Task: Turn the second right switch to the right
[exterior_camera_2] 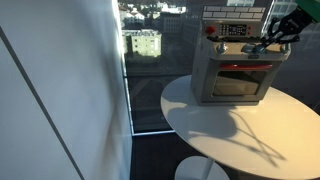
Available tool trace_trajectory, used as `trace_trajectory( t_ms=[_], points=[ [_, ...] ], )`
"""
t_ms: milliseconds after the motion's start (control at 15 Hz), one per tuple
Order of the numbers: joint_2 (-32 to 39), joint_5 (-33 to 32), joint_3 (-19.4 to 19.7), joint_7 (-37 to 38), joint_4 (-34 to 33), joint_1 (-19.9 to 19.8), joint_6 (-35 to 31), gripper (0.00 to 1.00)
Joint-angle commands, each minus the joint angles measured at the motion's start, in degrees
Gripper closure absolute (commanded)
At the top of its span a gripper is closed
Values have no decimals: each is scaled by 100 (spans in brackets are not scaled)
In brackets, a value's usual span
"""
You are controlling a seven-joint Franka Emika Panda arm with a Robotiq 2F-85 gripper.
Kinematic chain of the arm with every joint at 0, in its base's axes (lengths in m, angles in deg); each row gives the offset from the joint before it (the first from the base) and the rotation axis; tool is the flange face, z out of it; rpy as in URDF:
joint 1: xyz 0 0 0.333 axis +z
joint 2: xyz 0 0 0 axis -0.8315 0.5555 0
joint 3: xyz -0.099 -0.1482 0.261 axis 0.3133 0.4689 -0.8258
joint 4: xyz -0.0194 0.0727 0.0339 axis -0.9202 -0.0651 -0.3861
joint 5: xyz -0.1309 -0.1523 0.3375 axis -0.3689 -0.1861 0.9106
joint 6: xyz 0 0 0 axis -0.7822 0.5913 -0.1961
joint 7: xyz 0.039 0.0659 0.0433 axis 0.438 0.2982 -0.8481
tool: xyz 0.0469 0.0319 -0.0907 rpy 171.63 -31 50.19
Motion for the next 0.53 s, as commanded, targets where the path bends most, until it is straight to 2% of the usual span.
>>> trace_trajectory(
  t_ms=[0,67,133,267,467],
  points=[
    [-400,352,2,-122,286,-88,232,94],
    [-408,414,7,-143,306,-92,242,82],
    [-423,462,10,-165,331,-95,250,60],
    [-515,537,27,-197,394,-101,331,56],
    [-700,545,57,-222,546,-111,451,35]
  ],
)
